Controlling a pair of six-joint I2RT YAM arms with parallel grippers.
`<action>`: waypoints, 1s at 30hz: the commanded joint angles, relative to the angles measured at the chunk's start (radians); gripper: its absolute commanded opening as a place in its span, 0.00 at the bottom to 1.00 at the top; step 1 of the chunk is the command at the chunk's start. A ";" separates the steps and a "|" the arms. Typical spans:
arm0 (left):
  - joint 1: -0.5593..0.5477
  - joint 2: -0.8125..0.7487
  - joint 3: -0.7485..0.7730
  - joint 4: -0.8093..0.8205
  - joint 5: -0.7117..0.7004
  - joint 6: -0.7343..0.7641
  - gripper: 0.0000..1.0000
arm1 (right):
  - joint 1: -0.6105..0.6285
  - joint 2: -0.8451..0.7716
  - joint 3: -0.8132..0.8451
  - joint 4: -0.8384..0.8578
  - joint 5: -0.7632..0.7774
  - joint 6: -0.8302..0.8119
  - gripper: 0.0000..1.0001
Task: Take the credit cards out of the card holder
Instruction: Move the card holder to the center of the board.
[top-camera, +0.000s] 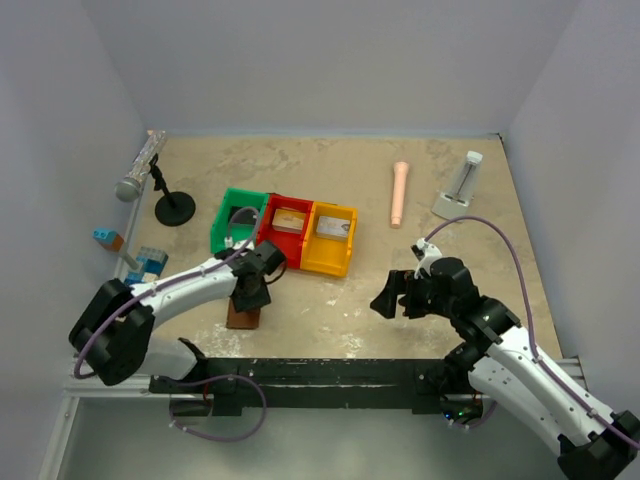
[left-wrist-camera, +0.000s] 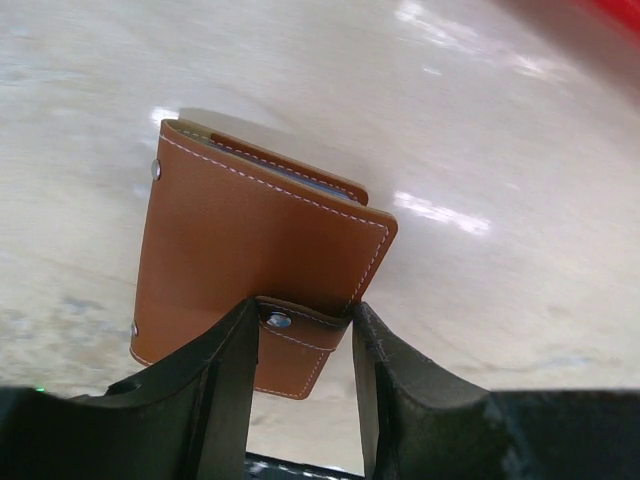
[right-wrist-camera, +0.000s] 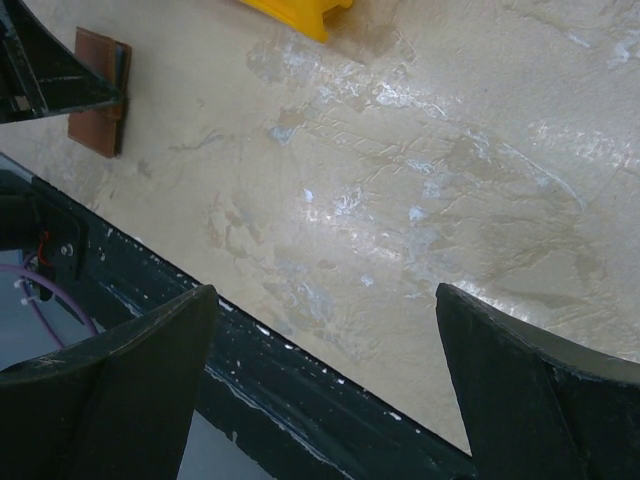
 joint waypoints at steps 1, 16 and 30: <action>-0.111 0.114 0.085 0.158 0.136 -0.109 0.02 | 0.001 -0.002 -0.005 0.032 0.008 0.019 0.95; -0.130 -0.275 0.079 0.071 0.008 0.010 0.81 | 0.001 -0.005 0.043 -0.028 0.036 -0.018 0.95; 0.009 -0.277 -0.142 0.221 0.023 0.068 0.63 | 0.196 0.133 0.081 0.041 0.115 -0.004 0.88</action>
